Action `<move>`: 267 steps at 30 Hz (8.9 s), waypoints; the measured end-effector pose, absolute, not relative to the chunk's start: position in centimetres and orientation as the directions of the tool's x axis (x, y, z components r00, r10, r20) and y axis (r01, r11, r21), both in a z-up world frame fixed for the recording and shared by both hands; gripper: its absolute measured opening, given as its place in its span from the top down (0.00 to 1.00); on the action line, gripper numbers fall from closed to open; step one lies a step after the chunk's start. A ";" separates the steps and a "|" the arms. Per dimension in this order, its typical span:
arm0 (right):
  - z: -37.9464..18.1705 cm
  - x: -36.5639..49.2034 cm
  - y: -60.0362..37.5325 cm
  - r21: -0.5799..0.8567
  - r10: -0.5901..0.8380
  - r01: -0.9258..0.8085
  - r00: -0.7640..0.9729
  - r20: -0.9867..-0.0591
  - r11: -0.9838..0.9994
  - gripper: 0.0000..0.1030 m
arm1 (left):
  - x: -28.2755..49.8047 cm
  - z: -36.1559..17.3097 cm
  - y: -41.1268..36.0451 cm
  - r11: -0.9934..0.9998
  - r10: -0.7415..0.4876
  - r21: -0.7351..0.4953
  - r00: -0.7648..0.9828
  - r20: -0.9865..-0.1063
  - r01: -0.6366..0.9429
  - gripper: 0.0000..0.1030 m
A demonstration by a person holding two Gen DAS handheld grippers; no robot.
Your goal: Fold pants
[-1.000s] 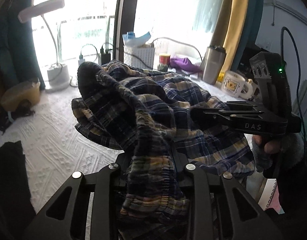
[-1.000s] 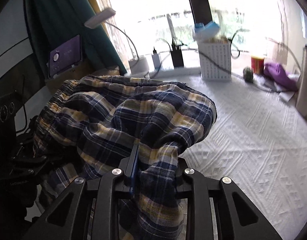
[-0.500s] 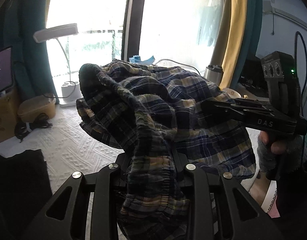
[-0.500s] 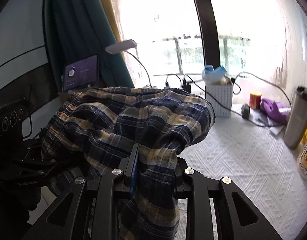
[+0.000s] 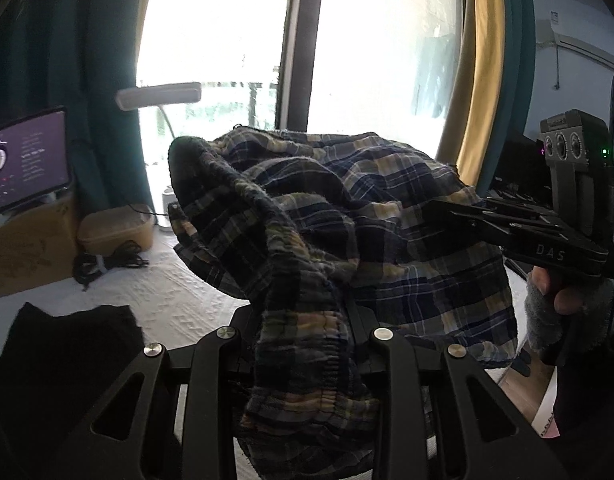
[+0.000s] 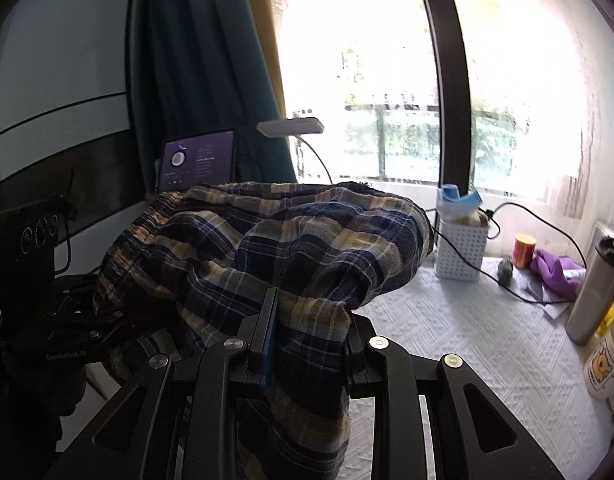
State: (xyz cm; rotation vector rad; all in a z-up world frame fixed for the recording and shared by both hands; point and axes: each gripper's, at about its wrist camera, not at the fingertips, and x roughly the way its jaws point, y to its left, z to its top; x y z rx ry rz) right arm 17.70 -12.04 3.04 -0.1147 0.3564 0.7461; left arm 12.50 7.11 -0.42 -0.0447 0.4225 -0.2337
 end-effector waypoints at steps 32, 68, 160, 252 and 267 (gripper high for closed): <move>4.2 14.4 3.2 -0.015 0.793 -0.855 0.486 -0.368 0.518 0.75 | 4.6 -0.1 18.4 0.995 0.029 -0.079 0.935 -0.353 -0.060 0.72; -9.7 28.3 10.8 0.201 0.723 -0.797 0.370 -0.584 0.570 0.74 | 14.0 -11.0 26.2 0.972 0.085 -0.109 0.745 -0.662 -0.208 0.55; -11.5 34.7 14.1 0.076 0.573 -0.730 0.463 -0.676 0.679 0.20 | 16.8 -10.1 33.2 0.955 0.122 -0.134 0.761 -0.637 -0.265 0.37; 0.4 14.9 -8.5 0.035 0.552 -0.605 0.700 -0.453 0.796 0.31 | 6.4 -2.2 11.5 0.990 0.027 -0.114 0.909 -0.417 -0.082 0.43; 4.6 11.5 -13.8 0.073 0.584 -0.594 0.750 -0.310 0.801 0.20 | 4.3 2.3 7.2 0.998 -0.009 -0.062 0.950 -0.312 -0.011 0.26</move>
